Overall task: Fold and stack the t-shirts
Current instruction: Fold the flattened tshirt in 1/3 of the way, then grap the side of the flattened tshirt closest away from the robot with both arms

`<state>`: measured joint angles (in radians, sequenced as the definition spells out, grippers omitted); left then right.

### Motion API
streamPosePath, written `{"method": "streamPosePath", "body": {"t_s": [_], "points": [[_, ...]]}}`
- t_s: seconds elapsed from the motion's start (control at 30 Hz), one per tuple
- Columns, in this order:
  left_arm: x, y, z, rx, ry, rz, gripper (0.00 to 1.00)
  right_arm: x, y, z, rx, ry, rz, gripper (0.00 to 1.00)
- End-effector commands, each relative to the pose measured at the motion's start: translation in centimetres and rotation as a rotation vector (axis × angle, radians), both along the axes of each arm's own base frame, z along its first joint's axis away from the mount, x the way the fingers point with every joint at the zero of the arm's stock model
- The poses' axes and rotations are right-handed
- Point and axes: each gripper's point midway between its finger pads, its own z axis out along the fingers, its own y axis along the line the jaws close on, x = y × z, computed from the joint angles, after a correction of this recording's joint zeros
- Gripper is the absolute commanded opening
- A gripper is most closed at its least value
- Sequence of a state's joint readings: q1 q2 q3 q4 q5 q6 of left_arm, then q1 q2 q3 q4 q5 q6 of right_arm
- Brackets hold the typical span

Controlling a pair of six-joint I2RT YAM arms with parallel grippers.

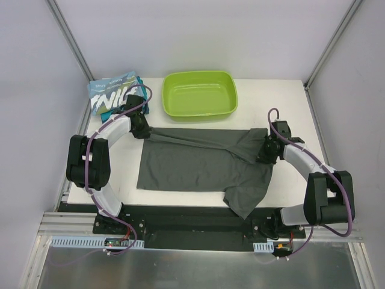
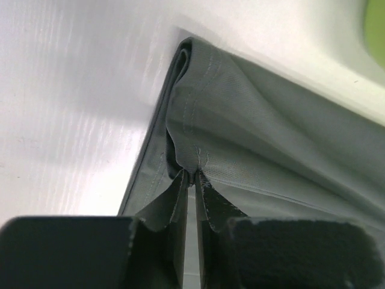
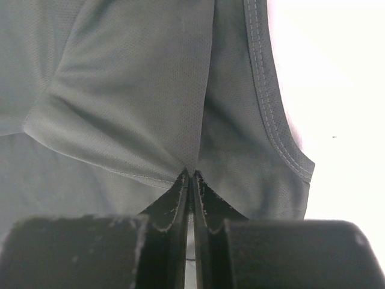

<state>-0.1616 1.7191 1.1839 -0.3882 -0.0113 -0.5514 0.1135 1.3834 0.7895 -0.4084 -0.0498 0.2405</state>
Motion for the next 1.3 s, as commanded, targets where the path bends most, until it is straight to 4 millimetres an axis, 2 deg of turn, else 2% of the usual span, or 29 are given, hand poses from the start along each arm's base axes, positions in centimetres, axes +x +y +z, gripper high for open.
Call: {"method": "streamPosePath", "body": {"t_s": [0.0, 0.03, 0.13, 0.17, 0.2, 0.23, 0.27, 0.3, 0.33, 0.37, 0.43, 0.53, 0.57, 0.67, 0.77, 0.87, 0.97, 1.1, 1.27], "points": [[-1.7, 1.8, -1.9, 0.069, 0.075, 0.029, 0.13, -0.3, -0.4, -1.0, -0.024, 0.023, -0.021, 0.11], [-1.9, 1.9, -2.1, 0.071, 0.084, 0.026, 0.24, -0.3, -0.2, -1.0, -0.015, 0.017, -0.017, 0.16], [-2.5, 2.2, -2.2, 0.085, 0.102, 0.033, 0.37, -0.2, 0.0, -0.7, 0.000, 0.002, -0.011, 0.24], [-2.6, 2.3, -2.1, 0.093, 0.102, 0.036, 0.48, -0.1, 0.1, -0.3, -0.001, -0.011, -0.007, 0.32], [-2.7, 2.5, -1.8, 0.102, 0.101, 0.042, 0.63, 0.0, 0.0, 0.2, -0.001, -0.027, 0.001, 0.43], [-2.8, 2.8, -1.4, 0.113, 0.096, 0.046, 0.73, 0.0, 0.0, 0.8, -0.005, -0.046, 0.014, 0.56], [-2.9, 2.9, -1.0, 0.118, 0.092, 0.051, 0.78, 0.0, -0.1, 1.4, -0.013, -0.063, 0.026, 0.66], [-3.0, 2.9, -0.4, 0.113, 0.081, 0.053, 0.82, -0.1, -0.2, 2.0, -0.021, -0.078, 0.045, 0.72], [-3.2, 2.8, 0.2, 0.102, 0.067, 0.053, 0.98, -0.2, -0.3, 2.7, -0.031, -0.096, 0.055, 0.80], [-3.5, 2.6, 0.6, 0.087, 0.058, 0.053, 0.99, -0.3, -0.4, 3.4, -0.036, -0.116, 0.073, 0.85], [-4.5, 2.1, 1.5, 0.049, 0.039, 0.048, 0.99, -1.1, -0.1, 3.9, -0.021, -0.130, 0.105, 0.89], [-7.0, 1.8, 2.1, 0.025, 0.014, 0.075, 0.99, -3.1, 0.8, 4.0, 0.016, -0.134, 0.145, 0.91], [-8.2, 2.0, 1.9, 0.031, 0.012, 0.097, 0.99, -3.7, 1.0, 4.1, -0.001, -0.143, 0.168, 0.99], [-11.9, 2.1, 0.5, 0.019, 0.031, 0.129, 0.99, -6.5, 1.5, 3.6, -0.088, -0.106, 0.264, 1.00], [-16.0, 2.9, -1.4, 0.021, 0.093, 0.189, 0.99, -8.1, 1.8, 3.4, -0.152, -0.095, 0.311, 1.00], [-20.2, 2.7, -3.3, 0.000, 0.156, 0.220, 0.99, -9.8, 2.7, 3.4, -0.175, -0.089, 0.372, 0.99], [-22.9, 2.5, -4.1, -0.023, 0.168, 0.252, 0.98, -11.5, 3.7, 2.9, -0.208, -0.093, 0.441, 1.00], [-24.8, 3.1, -4.9, -0.028, 0.182, 0.311, 0.90, -14.6, 5.6, 2.2, -0.249, -0.053, 0.608, 0.99], [-24.5, 3.5, -5.3, -0.023, 0.168, 0.366, 0.77, -17.1, 8.4, 1.2, -0.215, -0.050, 0.756, 0.98]]}}
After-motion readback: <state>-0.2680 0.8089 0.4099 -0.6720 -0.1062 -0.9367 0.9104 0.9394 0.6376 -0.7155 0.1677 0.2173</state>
